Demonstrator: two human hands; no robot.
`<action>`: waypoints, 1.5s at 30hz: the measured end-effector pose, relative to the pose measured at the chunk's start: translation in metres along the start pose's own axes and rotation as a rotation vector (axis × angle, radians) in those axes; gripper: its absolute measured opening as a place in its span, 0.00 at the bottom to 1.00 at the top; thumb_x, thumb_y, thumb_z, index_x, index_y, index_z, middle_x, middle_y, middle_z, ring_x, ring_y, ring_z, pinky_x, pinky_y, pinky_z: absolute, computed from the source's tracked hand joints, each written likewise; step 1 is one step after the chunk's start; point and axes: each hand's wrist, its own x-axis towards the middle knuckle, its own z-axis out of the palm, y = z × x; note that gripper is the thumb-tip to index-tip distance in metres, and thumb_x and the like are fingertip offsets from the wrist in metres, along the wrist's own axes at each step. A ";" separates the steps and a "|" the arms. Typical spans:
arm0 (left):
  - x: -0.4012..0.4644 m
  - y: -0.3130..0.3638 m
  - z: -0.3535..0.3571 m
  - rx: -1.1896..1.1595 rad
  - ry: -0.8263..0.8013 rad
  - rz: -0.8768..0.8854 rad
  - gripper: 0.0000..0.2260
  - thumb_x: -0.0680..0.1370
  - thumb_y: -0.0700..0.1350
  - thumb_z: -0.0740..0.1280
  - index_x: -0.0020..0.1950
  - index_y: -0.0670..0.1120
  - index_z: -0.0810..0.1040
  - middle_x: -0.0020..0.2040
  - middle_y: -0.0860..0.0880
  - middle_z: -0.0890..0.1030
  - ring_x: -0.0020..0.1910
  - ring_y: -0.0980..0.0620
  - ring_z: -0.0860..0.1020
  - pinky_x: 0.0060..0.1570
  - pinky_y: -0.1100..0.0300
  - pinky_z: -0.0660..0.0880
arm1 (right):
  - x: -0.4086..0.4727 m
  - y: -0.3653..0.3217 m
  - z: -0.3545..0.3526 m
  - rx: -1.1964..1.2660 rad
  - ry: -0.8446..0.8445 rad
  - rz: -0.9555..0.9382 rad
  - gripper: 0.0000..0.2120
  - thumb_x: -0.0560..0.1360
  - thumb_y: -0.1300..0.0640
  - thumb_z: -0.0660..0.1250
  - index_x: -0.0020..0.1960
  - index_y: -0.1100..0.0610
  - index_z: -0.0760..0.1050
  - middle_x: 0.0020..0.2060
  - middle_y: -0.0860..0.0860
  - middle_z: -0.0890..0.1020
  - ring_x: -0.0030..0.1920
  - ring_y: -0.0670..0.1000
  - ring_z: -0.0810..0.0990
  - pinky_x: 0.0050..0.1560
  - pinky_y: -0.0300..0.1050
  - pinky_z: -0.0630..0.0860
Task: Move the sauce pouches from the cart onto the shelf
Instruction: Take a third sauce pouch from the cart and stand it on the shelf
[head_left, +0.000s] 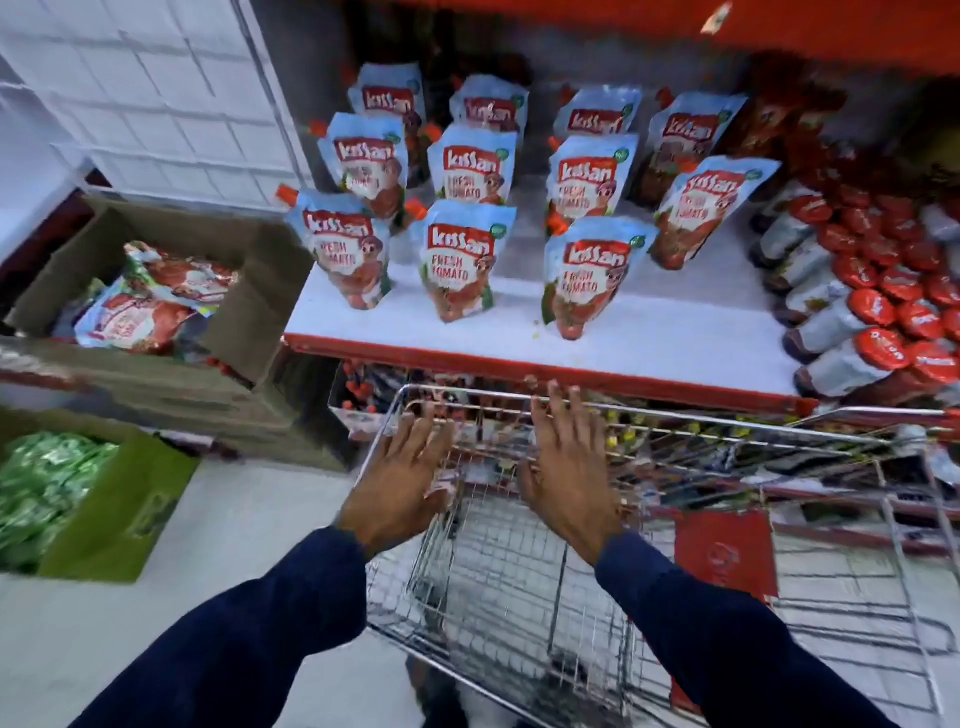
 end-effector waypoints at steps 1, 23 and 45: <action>-0.004 -0.009 0.010 -0.023 -0.027 -0.012 0.34 0.79 0.55 0.61 0.79 0.48 0.47 0.81 0.43 0.48 0.79 0.40 0.49 0.77 0.42 0.54 | -0.003 -0.006 0.012 0.004 -0.054 -0.011 0.35 0.77 0.49 0.62 0.79 0.58 0.55 0.81 0.58 0.54 0.81 0.62 0.49 0.78 0.66 0.52; 0.040 -0.047 0.075 -0.031 -0.145 -0.228 0.13 0.72 0.27 0.62 0.53 0.37 0.79 0.49 0.36 0.83 0.47 0.37 0.82 0.46 0.46 0.81 | 0.052 -0.032 0.105 0.140 -0.369 0.082 0.11 0.77 0.60 0.64 0.52 0.51 0.84 0.47 0.53 0.87 0.49 0.58 0.84 0.46 0.48 0.77; 0.044 0.121 -0.103 -0.355 0.372 0.049 0.17 0.74 0.30 0.67 0.57 0.49 0.79 0.53 0.50 0.80 0.50 0.54 0.78 0.51 0.63 0.74 | 0.013 0.096 -0.160 0.409 0.044 -0.021 0.08 0.78 0.46 0.67 0.54 0.42 0.82 0.34 0.42 0.84 0.35 0.42 0.81 0.36 0.41 0.69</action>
